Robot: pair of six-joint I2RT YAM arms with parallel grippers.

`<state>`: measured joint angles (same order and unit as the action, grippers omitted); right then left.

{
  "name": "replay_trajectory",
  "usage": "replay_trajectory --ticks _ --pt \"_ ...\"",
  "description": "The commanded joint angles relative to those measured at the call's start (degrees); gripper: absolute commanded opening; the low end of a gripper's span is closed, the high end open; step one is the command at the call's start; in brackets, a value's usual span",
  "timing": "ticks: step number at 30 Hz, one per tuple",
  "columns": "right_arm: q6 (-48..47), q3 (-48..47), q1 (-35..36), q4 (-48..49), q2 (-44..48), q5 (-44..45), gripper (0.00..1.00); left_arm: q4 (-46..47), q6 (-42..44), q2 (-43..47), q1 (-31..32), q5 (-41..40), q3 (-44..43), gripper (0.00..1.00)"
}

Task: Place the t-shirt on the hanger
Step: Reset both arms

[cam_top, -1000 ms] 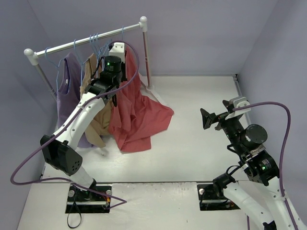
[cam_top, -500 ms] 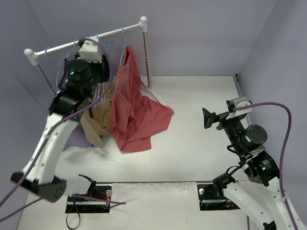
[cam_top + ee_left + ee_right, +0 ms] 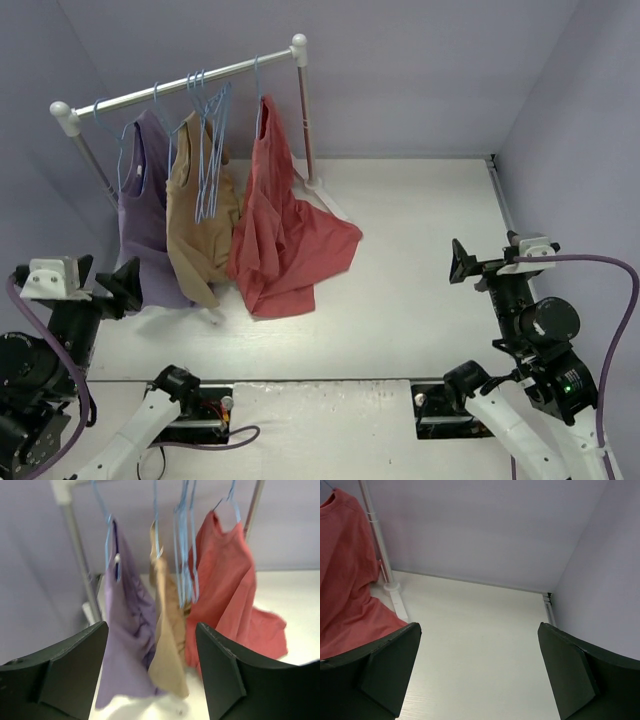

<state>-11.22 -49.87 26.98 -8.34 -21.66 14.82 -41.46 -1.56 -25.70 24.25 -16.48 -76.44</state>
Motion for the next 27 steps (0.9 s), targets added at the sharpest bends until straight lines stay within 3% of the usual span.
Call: replay_trajectory --ticks 1,8,27 --pt "-0.60 2.12 -0.09 2.54 4.21 6.05 1.00 -8.62 -0.74 5.19 -0.12 -4.03 4.83 0.67" --pt "0.39 4.42 -0.17 2.03 11.03 11.65 1.00 -12.58 -4.86 14.93 1.63 -8.40 7.87 0.74" --pt "3.55 5.82 0.33 0.78 7.90 17.56 1.00 -15.14 -6.70 16.05 2.64 -11.60 9.05 0.75"
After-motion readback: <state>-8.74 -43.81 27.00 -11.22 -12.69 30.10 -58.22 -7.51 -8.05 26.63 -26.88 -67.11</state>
